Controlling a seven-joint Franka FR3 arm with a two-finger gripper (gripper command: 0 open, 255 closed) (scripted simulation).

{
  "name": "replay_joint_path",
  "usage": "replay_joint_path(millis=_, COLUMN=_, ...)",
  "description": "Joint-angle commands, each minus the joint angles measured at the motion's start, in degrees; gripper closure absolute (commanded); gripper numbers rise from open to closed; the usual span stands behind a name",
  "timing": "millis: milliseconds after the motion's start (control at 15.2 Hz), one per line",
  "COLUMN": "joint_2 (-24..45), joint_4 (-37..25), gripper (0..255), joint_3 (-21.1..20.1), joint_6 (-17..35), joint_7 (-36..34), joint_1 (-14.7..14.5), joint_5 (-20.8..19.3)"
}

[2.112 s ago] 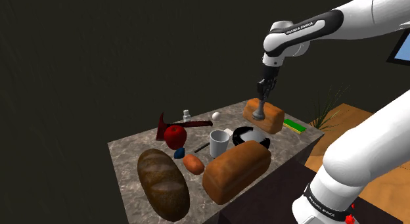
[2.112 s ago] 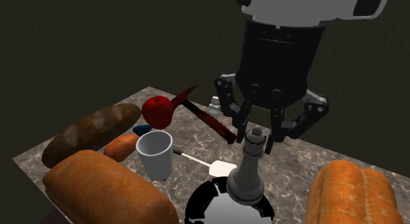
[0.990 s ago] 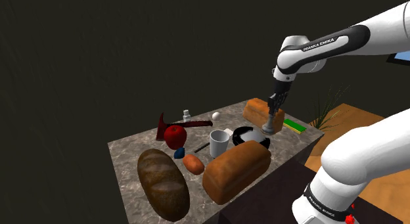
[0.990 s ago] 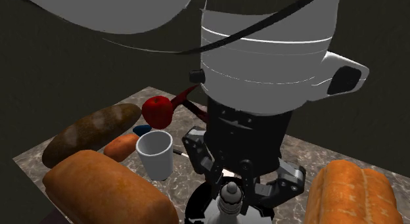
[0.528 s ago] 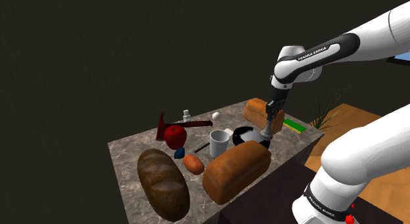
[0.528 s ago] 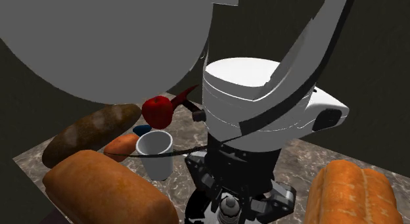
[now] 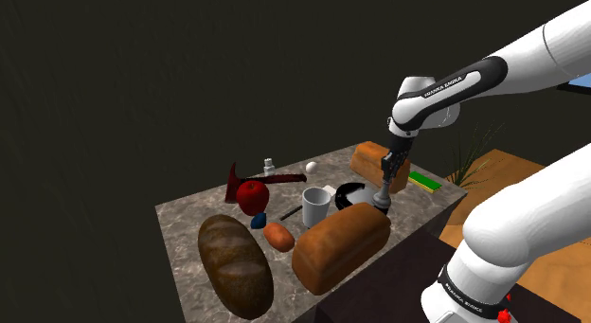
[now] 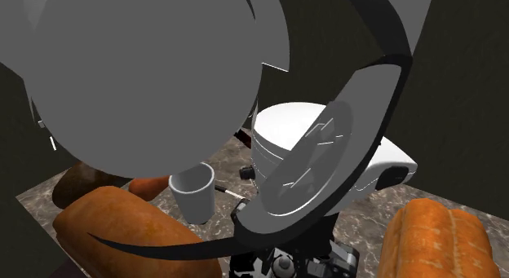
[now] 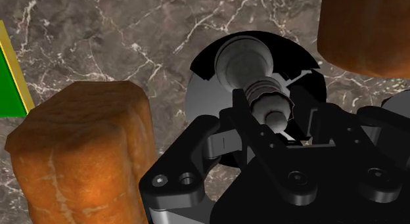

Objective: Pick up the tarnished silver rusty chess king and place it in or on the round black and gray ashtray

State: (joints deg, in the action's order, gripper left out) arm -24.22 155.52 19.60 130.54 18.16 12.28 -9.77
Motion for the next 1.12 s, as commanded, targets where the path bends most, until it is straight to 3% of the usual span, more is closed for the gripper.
replay_joint_path(millis=0, joint_2=0.0, joint_4=0.0, gripper=255, joint_3=0.0, joint_6=0.1, joint_7=0.0, joint_1=0.0, joint_5=0.0)
replay_joint_path(millis=198, joint_2=0.0, joint_4=0.0, gripper=255, joint_3=0.0, joint_6=0.1, joint_7=0.0, joint_1=0.0, joint_5=0.0)
replay_joint_path(millis=264, joint_2=0.0, joint_4=0.0, gripper=0, joint_3=0.0, joint_6=0.1, joint_7=0.0, joint_1=0.0, joint_5=0.0)
replay_joint_path(millis=594, joint_2=0.0, joint_4=0.0, gripper=0, joint_3=0.0, joint_6=0.1, joint_7=0.0, joint_1=0.0, joint_5=0.0)
replay_joint_path(millis=858, joint_2=-4.7, joint_4=-4.3, gripper=0, joint_3=-1.3, joint_6=-8.9, joint_7=-0.3, joint_1=0.2, joint_5=0.1)
replay_joint_path(millis=1056, joint_2=-4.7, joint_4=-4.3, gripper=0, joint_3=-1.3, joint_6=-8.9, joint_7=-0.3, joint_1=0.2, joint_5=0.2)
